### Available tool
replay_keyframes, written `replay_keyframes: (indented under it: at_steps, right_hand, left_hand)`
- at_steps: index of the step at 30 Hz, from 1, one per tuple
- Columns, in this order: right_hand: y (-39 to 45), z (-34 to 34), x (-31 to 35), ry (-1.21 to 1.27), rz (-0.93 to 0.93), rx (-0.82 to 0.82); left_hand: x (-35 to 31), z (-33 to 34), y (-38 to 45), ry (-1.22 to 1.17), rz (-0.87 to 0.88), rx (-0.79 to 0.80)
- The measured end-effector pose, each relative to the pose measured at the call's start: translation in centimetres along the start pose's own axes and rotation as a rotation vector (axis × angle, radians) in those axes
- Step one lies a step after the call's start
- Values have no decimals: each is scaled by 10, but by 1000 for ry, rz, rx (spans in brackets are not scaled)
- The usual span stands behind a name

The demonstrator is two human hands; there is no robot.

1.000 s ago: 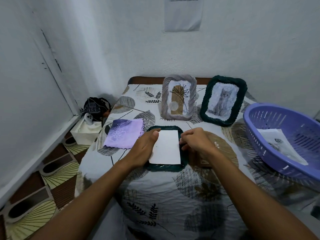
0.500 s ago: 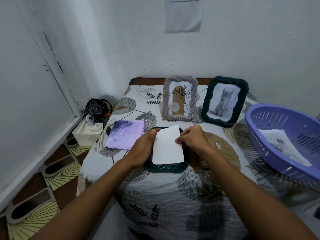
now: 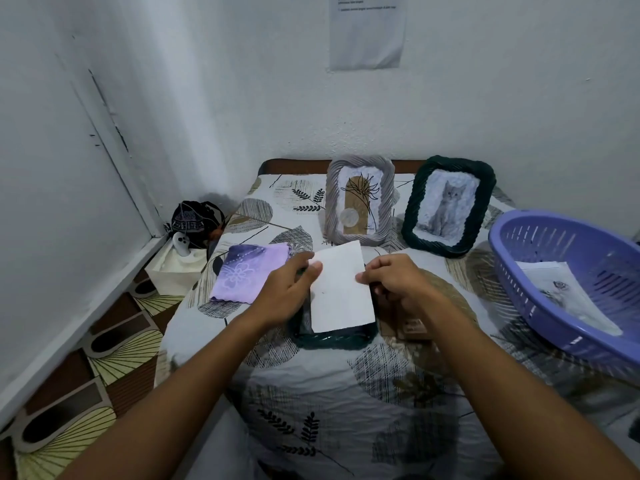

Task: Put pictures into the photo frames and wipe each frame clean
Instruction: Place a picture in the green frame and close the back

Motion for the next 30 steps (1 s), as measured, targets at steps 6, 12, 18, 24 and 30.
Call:
replay_keyframes:
  at_steps: [6,12,18,24,30]
  right_hand:
    - [-9,-26,20,148,2,15]
    - [-28,-65,43,30,-57,-45]
    - [-49,-118,65,-339,-386,-288]
    - [-55,-168,55,-817,-158,-350]
    - [-61,-182,44,-565,-81,-218]
  left_hand:
    - [-18,7,16,-331,-280,24]
    - [-59,23,30,-564,-266,71]
    - [-85,56,44,-563,-231,92]
    - [-97,100,50,-437,-268,93]
    - [-109,143,54,-316,-311,91]
Point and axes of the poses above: each hand's wrist, its own y-axis towards the middle knuckle, its own z-axis out of the palm, x = y × z, the point moved 3 cm from there along y, towards the middle knuckle, and after that the axes turned 14 degrees about y, right-handed, at the moved point
